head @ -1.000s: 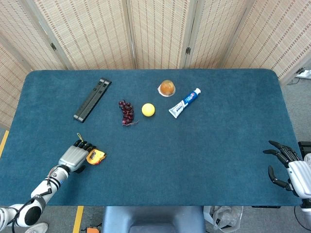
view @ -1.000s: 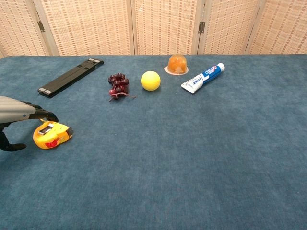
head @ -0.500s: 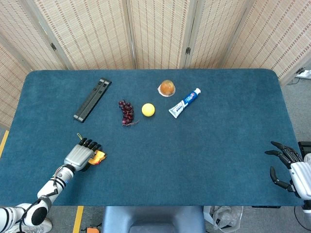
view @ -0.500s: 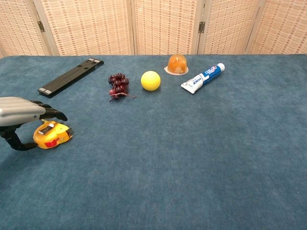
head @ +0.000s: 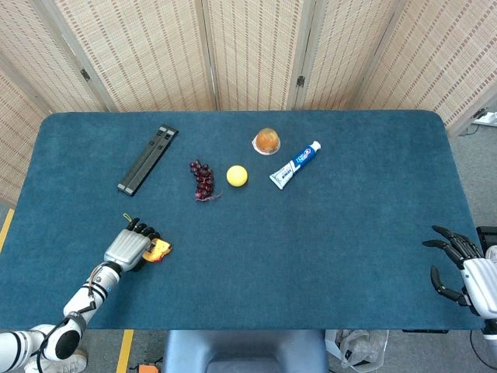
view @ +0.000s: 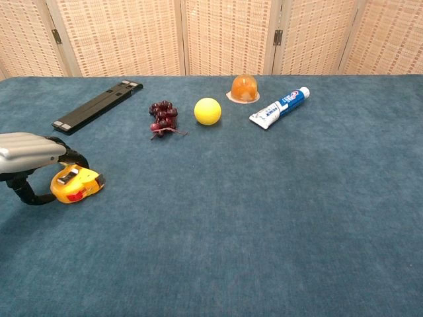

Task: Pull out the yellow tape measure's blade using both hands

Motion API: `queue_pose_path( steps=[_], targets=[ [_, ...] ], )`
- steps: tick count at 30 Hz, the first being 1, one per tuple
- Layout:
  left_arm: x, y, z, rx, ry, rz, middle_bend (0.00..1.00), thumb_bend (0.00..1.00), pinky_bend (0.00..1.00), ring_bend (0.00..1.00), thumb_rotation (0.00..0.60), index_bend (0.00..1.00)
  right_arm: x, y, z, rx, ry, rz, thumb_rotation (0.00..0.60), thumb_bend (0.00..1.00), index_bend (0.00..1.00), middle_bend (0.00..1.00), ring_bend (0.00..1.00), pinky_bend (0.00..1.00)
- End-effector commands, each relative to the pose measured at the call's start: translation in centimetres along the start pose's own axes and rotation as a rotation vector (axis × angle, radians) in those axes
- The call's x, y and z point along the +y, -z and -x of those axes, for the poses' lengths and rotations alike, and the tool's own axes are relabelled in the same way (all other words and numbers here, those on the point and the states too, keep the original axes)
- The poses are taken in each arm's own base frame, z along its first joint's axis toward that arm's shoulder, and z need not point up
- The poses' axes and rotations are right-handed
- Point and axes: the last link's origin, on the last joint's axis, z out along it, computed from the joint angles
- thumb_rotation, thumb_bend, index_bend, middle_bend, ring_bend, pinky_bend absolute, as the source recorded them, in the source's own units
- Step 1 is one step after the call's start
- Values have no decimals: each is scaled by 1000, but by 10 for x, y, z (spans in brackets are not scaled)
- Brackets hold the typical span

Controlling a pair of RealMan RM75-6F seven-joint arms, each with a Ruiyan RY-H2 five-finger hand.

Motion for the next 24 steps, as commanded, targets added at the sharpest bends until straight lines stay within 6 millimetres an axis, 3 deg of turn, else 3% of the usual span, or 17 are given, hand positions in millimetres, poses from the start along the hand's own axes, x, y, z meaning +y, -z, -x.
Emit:
queue_pose_path(
  steps=[1,10,15,24],
  targets=[
    [0,-2,-1,20,13,-5,272,434,52,196,600,358,-1,-1,0,-4,2,-3,600,606,266,137,143,116],
    [1,10,-26,137,108,7,376,434,79,287,600,437,-23,-17,-1,-26,62,-86,600,606,266,137,144,116],
    [14,29,-47,188,135,49,377,434,79,289,600,430,-58,-41,-4,-14,86,-181,600,606,266,137,145,116],
    [47,44,-88,268,267,115,377,434,82,288,600,431,-128,-86,6,4,72,-326,600,564,282,187,152,123]
  ],
)
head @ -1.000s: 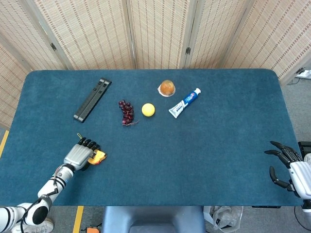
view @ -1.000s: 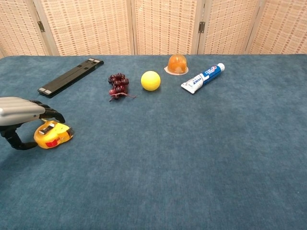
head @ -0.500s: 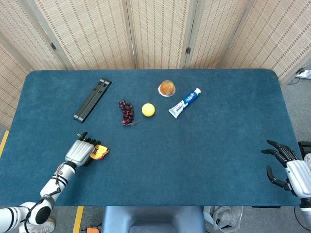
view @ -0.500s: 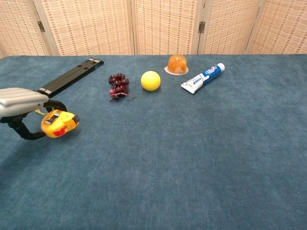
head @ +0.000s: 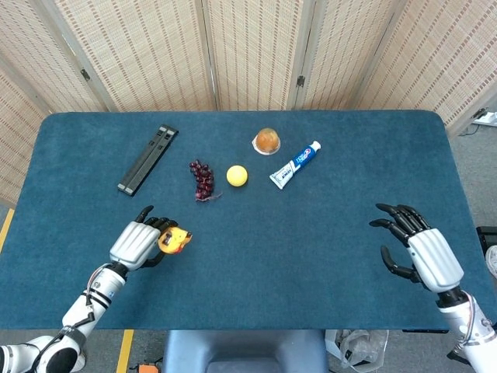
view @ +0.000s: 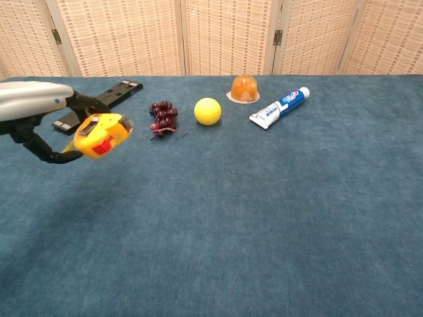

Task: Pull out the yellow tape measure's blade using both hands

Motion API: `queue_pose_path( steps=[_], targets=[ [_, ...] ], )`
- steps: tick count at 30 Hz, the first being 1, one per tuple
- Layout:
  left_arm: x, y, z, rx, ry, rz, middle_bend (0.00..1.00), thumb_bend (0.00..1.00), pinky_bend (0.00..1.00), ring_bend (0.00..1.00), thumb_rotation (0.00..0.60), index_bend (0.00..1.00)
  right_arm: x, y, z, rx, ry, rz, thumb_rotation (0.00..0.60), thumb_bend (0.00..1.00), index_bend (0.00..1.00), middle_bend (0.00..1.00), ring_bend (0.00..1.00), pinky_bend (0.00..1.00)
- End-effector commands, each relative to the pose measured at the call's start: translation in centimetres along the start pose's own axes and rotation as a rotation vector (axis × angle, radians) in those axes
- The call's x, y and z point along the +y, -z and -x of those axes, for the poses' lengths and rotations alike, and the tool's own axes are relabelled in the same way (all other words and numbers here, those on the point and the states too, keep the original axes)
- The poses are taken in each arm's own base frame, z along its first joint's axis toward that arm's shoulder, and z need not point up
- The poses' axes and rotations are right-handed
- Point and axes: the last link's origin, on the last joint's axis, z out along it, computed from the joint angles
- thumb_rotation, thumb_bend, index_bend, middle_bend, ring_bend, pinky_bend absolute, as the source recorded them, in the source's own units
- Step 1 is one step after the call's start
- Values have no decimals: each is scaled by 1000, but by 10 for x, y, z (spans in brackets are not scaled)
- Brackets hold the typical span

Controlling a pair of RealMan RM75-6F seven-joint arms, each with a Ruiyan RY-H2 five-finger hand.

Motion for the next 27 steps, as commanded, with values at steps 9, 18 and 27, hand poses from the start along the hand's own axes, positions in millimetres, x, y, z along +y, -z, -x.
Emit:
queue_pose_path(
  steps=[9,18,27],
  targets=[
    [56,-9,-25,51,113,72,377,435,93,284,600,430,-66,-84,28,-64,-82,-119,600,504,386,180,141,123],
    [89,-20,-29,45,116,69,377,436,93,285,600,430,-106,-128,58,-132,-113,-158,600,503,442,180,139,123],
    [104,-32,-30,33,117,34,377,436,93,285,600,430,-135,-154,85,-200,-121,-165,600,503,451,179,133,123]
  ],
)
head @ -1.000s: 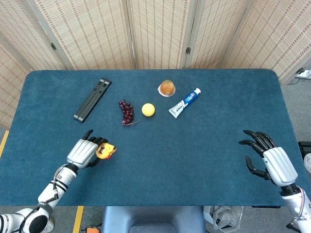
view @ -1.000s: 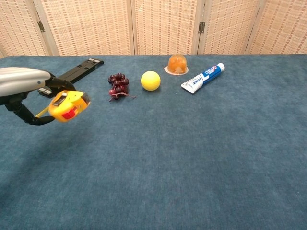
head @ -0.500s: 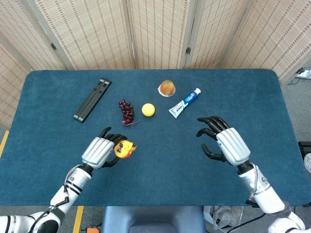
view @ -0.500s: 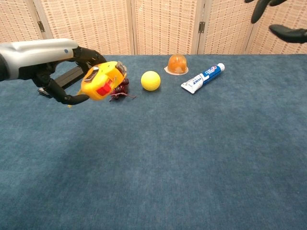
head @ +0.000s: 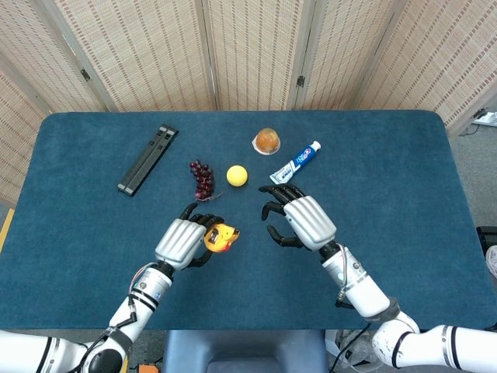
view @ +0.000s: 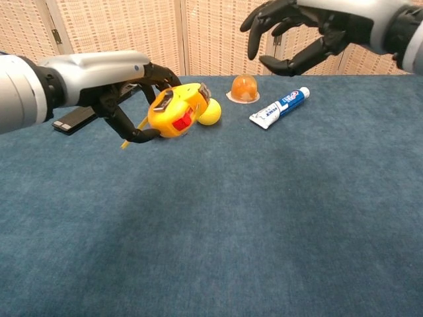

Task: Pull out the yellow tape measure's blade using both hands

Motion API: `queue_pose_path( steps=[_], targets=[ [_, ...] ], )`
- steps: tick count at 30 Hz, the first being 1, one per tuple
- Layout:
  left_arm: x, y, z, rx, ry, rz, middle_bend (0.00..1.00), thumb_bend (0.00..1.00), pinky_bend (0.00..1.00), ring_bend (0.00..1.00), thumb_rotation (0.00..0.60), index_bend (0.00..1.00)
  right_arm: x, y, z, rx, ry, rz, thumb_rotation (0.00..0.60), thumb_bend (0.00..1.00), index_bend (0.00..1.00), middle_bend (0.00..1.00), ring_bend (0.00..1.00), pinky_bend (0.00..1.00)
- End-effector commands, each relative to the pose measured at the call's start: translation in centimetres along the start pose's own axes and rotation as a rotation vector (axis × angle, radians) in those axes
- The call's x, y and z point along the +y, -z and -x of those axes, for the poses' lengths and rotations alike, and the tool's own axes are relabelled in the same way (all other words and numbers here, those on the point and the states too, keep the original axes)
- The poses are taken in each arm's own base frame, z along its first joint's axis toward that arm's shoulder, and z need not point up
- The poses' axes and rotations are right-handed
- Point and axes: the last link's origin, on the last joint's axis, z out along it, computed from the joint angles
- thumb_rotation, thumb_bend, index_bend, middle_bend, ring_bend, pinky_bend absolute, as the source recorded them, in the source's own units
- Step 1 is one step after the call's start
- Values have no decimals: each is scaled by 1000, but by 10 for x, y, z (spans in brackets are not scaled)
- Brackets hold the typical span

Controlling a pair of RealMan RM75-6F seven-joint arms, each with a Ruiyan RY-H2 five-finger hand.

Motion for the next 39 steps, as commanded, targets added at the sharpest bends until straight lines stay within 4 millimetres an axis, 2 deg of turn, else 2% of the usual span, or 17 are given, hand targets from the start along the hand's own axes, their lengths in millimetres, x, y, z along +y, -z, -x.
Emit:
queue_pose_path(
  steps=[1,13,39],
  targets=[
    [6,-4,-1,2,3,-8,377,436,92,285,600,430,-8,-14,10,-28,4,-4,600,503,450,180,133,123],
    [8,-9,0,-1,12,-34,377,437,91,284,600,430,-16,-33,27,-65,7,8,600,496,451,178,122,123],
    [8,-13,-2,-4,43,-44,377,436,84,281,600,429,-19,-40,35,-90,2,13,600,488,461,176,121,123]
  ],
)
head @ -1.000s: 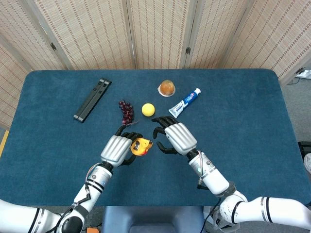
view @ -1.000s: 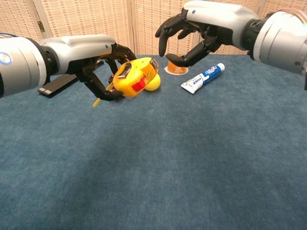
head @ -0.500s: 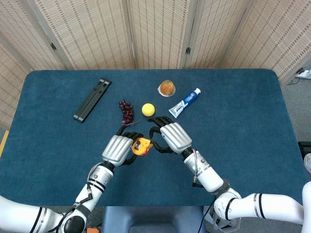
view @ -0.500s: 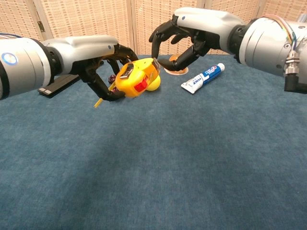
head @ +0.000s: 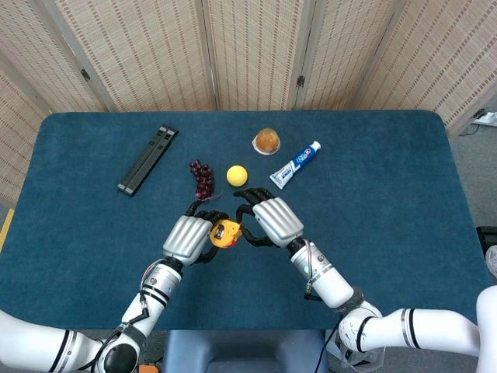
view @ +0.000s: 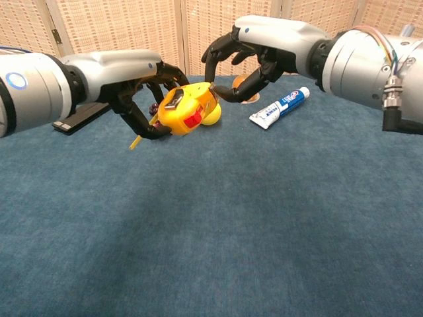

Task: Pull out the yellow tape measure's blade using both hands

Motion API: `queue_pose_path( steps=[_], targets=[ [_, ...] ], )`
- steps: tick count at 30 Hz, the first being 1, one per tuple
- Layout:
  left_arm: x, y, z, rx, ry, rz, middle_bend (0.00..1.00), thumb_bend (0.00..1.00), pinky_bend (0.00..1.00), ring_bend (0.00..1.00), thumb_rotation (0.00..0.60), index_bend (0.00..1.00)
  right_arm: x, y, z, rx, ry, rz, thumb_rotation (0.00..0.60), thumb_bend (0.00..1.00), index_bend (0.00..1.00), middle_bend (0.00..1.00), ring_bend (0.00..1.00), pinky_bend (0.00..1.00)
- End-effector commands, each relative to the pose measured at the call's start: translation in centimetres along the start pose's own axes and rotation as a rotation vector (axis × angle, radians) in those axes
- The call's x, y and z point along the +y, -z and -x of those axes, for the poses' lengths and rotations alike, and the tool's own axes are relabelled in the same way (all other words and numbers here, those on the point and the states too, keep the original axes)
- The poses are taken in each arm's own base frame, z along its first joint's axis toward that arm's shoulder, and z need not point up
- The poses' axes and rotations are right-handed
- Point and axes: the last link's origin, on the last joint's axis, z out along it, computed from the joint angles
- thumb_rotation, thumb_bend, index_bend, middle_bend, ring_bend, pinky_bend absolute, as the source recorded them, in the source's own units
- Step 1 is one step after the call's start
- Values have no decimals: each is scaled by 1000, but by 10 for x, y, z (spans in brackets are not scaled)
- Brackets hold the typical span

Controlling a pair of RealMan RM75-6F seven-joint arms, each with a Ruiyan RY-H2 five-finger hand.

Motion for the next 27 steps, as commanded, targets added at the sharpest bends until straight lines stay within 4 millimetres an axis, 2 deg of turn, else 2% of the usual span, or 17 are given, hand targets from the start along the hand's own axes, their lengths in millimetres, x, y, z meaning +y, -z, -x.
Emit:
queue_pose_path(
  steps=[1,10,27],
  targets=[
    [-1,0,-1,-4,12,-2,377,436,84,281,600,429,0,-1,1,-4,0,2,600,488,465,176,121,123],
    [-8,-1,-3,-10,23,-11,377,436,84,281,600,429,-3,-6,3,-8,2,2,600,484,530,181,123,122],
    [-17,-1,-7,-23,65,-15,377,437,84,281,600,429,-2,-11,6,-16,-1,9,600,485,536,183,123,123]
  ],
)
